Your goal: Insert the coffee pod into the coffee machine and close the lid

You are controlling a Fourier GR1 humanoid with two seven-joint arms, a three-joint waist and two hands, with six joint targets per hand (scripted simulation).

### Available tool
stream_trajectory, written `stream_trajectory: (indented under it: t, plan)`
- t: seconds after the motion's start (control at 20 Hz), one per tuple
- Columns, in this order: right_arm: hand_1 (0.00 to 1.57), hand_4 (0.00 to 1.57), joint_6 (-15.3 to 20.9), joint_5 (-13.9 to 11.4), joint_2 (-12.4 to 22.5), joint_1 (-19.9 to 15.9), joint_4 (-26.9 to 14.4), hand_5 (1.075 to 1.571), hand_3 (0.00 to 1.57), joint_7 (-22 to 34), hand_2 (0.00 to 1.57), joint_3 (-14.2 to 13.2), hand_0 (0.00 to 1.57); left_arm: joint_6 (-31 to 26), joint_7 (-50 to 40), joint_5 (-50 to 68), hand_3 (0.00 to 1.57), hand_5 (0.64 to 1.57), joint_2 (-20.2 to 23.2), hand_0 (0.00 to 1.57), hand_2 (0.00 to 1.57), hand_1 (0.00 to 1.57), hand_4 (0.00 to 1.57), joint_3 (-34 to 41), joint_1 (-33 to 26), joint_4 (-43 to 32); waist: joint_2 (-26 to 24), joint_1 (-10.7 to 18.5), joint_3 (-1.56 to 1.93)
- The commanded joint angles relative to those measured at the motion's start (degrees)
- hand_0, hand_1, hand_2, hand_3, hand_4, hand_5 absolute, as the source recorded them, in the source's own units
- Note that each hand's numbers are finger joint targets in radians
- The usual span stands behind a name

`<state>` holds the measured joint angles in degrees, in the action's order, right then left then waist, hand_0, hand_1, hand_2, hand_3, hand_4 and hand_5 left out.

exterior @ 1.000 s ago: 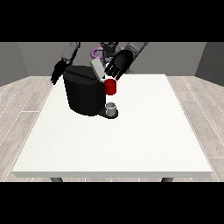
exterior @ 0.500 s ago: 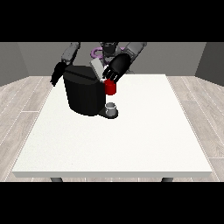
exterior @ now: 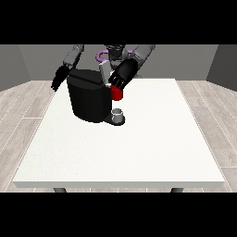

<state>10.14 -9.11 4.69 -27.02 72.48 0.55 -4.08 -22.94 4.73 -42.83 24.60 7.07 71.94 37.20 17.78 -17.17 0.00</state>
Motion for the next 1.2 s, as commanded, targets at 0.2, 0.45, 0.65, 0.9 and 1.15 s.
stream_trajectory:
  t: [0.2,0.45,0.65,0.9,1.15]
  plan:
    - [0.00,0.14,0.39,-0.18,0.23,-1.06,-0.11,1.571,0.00,0.01,0.00,-0.23,0.00,1.99,1.38,-0.64,1.17,1.571,-0.36,1.20,1.22,1.20,0.36,0.03,1.02,-0.29,0.59,-0.26,0.01]
    - [0.00,0.00,-0.24,-0.15,1.12,-2.66,-0.31,1.571,0.00,0.32,0.00,-0.45,0.00,2.99,2.48,-2.25,1.18,1.571,2.52,1.27,1.27,1.27,0.17,-0.27,2.64,-0.19,2.19,-0.09,0.02]
    - [0.00,0.00,0.29,-0.48,0.00,1.07,-0.74,1.571,0.00,-2.51,0.00,0.23,0.00,3.99,3.32,-5.81,1.10,1.571,3.40,1.21,1.22,1.21,0.00,-3.38,1.14,0.15,1.62,-0.65,0.03]
    - [0.00,0.00,-0.42,-0.32,0.44,-1.21,1.28,1.571,0.00,2.78,0.00,0.72,0.00,5.53,4.46,-6.59,1.02,1.571,3.99,1.17,1.17,1.17,0.00,-2.90,0.69,-1.85,1.57,-1.42,0.00]
    - [0.00,0.00,-0.44,0.40,0.92,1.23,-0.78,1.571,0.00,-2.10,0.00,-0.69,0.00,5.76,6.56,-4.89,0.97,1.571,2.82,1.11,1.13,1.11,0.00,-1.58,-0.19,-1.06,1.94,0.15,0.03]
